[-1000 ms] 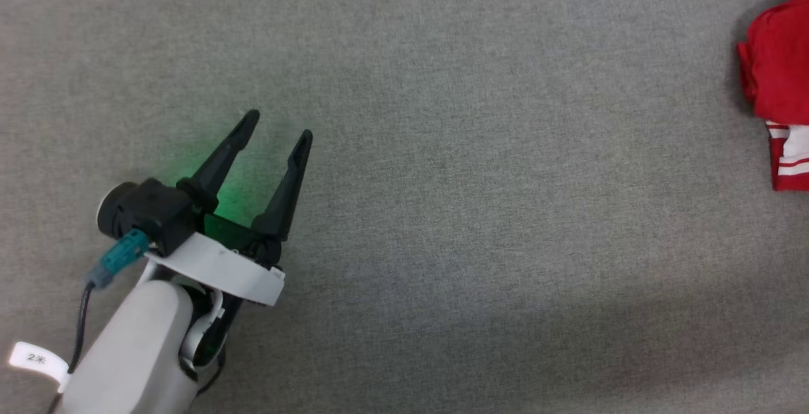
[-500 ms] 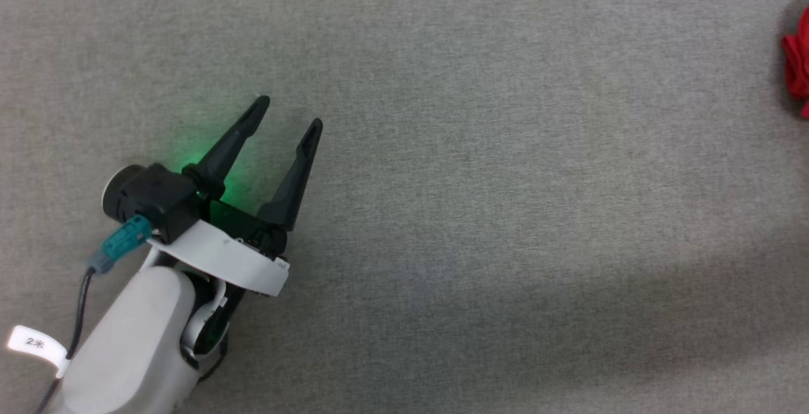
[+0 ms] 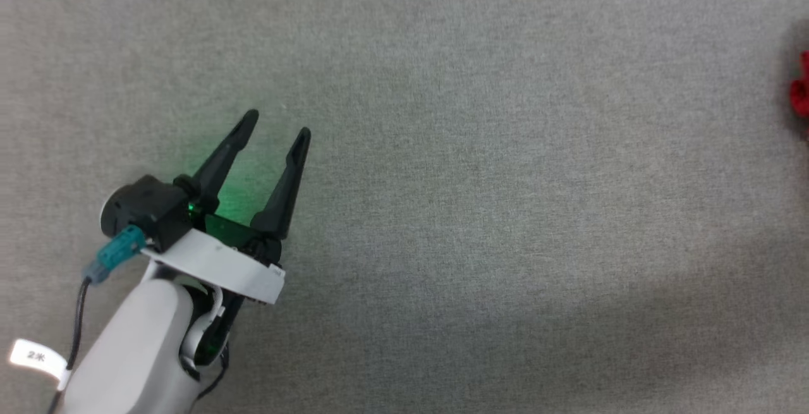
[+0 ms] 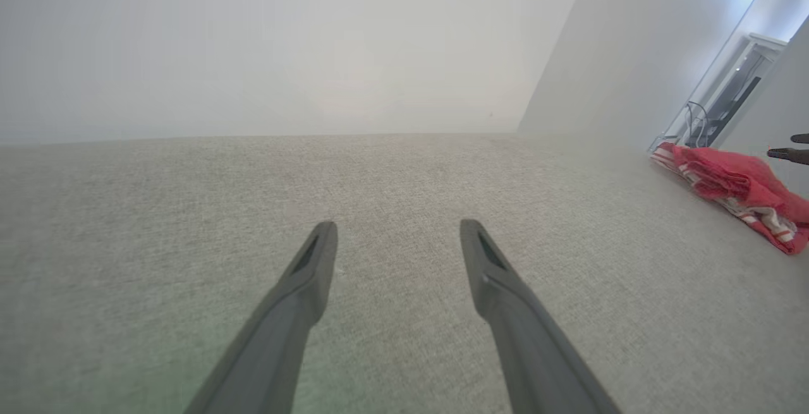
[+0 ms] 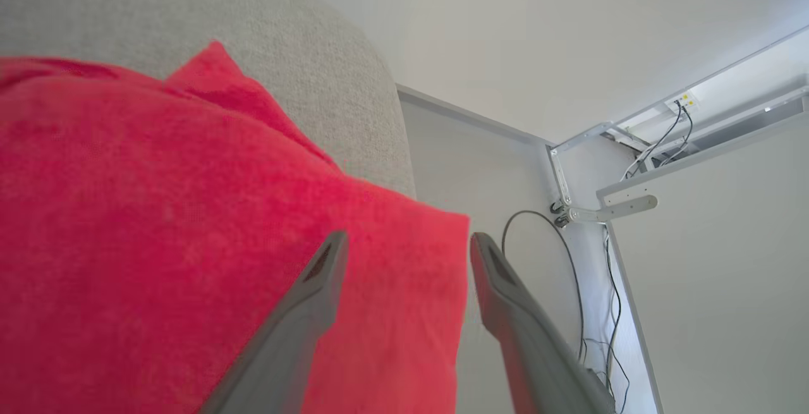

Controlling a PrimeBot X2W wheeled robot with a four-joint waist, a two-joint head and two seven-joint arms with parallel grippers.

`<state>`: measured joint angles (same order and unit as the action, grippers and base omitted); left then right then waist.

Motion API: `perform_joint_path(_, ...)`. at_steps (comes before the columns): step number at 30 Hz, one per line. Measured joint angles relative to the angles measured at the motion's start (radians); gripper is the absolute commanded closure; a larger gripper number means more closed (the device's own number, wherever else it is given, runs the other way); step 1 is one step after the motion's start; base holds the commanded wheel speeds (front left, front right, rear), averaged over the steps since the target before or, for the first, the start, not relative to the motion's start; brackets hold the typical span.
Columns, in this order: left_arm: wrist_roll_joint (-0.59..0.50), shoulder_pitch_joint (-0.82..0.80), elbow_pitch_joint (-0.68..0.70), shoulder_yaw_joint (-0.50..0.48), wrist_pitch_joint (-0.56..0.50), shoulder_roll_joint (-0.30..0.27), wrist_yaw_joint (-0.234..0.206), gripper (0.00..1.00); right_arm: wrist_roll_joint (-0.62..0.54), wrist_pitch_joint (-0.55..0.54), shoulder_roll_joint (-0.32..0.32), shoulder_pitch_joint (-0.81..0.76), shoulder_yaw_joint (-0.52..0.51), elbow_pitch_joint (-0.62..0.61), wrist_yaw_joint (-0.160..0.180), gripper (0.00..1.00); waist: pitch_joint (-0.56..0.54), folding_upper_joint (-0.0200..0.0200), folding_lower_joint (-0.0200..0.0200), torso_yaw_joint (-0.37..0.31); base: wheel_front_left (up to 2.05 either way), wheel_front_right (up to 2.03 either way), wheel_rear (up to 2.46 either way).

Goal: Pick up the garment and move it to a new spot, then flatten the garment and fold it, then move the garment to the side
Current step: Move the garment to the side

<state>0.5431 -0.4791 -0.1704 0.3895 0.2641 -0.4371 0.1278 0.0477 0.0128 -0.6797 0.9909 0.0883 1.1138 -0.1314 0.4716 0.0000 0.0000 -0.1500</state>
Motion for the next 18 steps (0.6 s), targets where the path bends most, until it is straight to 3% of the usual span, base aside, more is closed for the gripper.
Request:
perform_joint_path(13,0.013,0.137,-0.009,-0.094,0.000,0.030,0.000,0.00,0.065,0.175,0.077,-0.003,0.069,0.029,0.000,0.00,-0.159,0.0000,0.0000,0.029,0.00,0.00,0.00)
perform_joint_path(18,0.011,0.222,-0.015,-0.147,0.000,0.033,0.000,0.00,0.103,0.218,0.149,-0.070,0.104,0.024,0.000,0.00,-0.238,0.0000,0.0000,0.050,0.00,0.00,0.00)
